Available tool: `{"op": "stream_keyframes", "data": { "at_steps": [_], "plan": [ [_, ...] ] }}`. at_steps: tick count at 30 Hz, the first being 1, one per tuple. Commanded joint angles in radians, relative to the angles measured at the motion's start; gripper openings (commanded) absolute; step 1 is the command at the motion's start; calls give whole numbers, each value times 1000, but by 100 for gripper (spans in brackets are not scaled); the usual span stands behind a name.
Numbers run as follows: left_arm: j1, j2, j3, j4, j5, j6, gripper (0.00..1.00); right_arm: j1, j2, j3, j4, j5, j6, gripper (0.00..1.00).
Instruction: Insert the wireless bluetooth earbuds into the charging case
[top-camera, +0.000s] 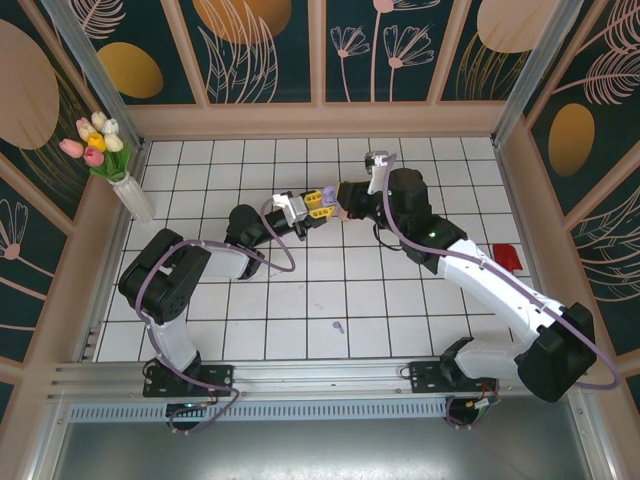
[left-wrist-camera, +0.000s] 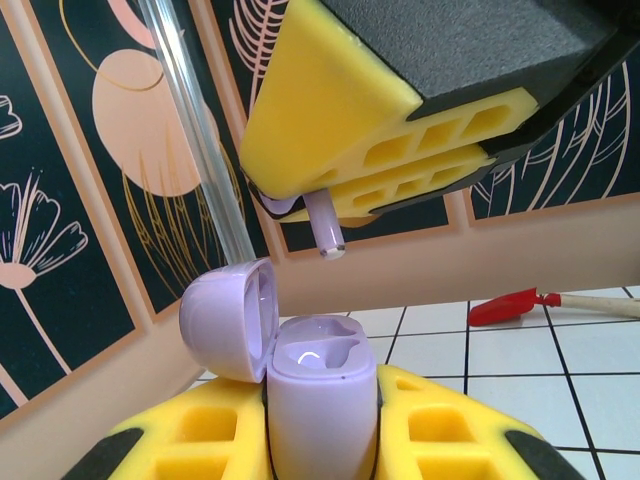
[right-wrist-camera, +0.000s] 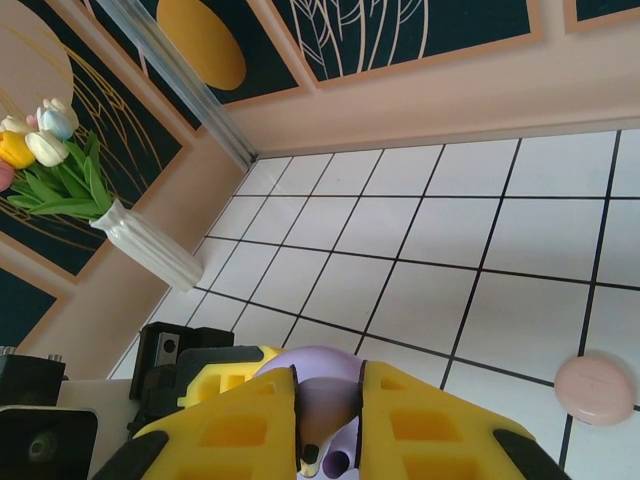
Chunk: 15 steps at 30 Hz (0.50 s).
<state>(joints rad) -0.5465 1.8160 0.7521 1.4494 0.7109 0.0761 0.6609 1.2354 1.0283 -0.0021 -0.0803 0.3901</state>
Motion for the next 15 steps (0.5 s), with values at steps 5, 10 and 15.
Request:
{"op": "stream_keyframes", "data": {
  "at_steps": [5,10,15],
  "plan": [
    [-7,-36,22,-9,15,23,0,6,15,-26,42,-12,-11,17],
    [-5,-39,23,-10,13,25,0,6,20,-35,46,-15,-8,17],
    [-7,-41,23,-11,16,24,0,4,28,-37,51,-6,-9,17]
  ]
}}
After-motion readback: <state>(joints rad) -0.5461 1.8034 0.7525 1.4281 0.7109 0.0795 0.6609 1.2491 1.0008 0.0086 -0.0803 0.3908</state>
